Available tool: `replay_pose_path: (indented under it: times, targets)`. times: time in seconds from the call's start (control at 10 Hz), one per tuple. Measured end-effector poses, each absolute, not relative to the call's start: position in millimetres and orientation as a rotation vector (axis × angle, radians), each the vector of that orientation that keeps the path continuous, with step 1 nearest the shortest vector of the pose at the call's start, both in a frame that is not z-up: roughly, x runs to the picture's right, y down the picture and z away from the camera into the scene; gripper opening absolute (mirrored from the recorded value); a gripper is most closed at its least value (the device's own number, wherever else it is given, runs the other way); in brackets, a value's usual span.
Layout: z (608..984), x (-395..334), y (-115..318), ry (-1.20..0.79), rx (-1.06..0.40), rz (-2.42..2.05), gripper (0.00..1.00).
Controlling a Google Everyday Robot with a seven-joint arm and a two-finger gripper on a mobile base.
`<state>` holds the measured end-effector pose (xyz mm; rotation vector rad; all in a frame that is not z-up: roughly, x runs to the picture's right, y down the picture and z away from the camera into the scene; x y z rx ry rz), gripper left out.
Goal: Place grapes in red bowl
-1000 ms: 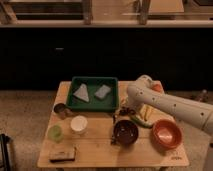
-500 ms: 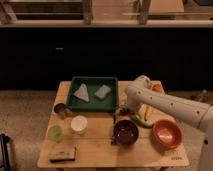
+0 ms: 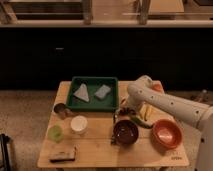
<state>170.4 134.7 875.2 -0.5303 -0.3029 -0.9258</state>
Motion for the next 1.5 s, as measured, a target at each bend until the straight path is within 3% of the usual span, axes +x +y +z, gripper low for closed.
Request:
replay_pose_path:
  times: [0.3, 0.4, 1.1, 1.2, 1.5]
  targets:
    - [882.6, 174.3, 141.1, -0.314, -0.547, -0.919, 0.79]
    - [884.1, 175.1, 143.2, -0.317, -0.551, -0.919, 0.73]
    - [884.2, 181.3, 141.7, -0.336, -0.528, -0.904, 0.05]
    - [882.5, 181.3, 139.8, -0.339, -0.521, -0.903, 0.0]
    - [872.1, 182.7, 129.0, -0.336, -0.481, -0.896, 0.0]
